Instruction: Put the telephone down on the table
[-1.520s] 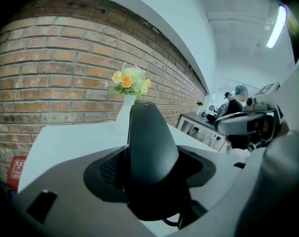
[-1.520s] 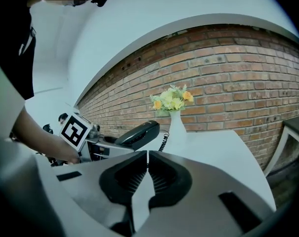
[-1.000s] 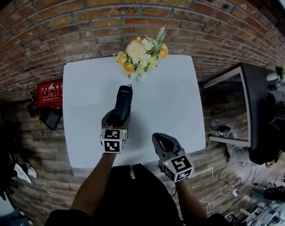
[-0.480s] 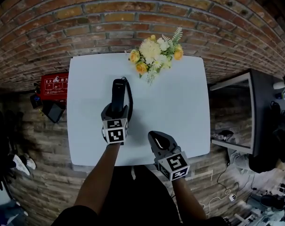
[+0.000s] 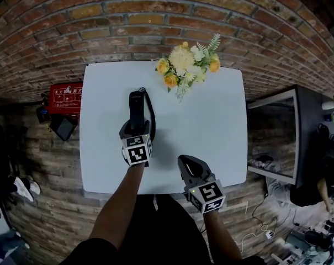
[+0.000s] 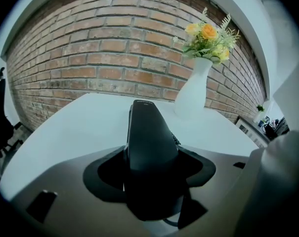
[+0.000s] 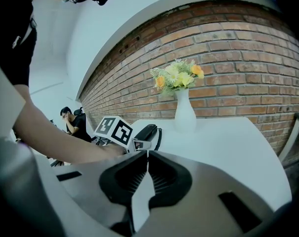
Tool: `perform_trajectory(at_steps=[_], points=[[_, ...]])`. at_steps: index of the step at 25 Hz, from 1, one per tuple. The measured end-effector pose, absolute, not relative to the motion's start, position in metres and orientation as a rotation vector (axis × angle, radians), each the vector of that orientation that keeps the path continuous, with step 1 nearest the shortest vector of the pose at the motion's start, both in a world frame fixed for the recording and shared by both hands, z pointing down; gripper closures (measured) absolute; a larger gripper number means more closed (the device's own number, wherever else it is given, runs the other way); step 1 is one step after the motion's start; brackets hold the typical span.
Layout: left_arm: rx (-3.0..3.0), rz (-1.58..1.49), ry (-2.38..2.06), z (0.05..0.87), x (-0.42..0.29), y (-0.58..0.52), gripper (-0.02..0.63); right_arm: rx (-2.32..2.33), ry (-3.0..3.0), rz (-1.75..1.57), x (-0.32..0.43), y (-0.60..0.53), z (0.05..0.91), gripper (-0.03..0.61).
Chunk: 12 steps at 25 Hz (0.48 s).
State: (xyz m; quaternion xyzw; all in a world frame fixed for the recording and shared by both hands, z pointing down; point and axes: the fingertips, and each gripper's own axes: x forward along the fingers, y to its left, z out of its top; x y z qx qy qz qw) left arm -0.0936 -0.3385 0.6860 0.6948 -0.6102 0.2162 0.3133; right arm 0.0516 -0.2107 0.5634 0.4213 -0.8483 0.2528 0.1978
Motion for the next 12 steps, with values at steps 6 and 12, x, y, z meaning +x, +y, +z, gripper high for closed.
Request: perform_trajectory(at_steps=[6,12], points=[[1.843,0.637,-1.625,0.692,-0.097,-0.340,0.316,1.185,-2.372,0.716,0.056,-0.208,0.563,0.554],[1.837,0.742,-1.611,0.699,-0.097,-0.336,0.314,1.200,-2.364,0.691,0.064,-0.206,0.560,0.554]])
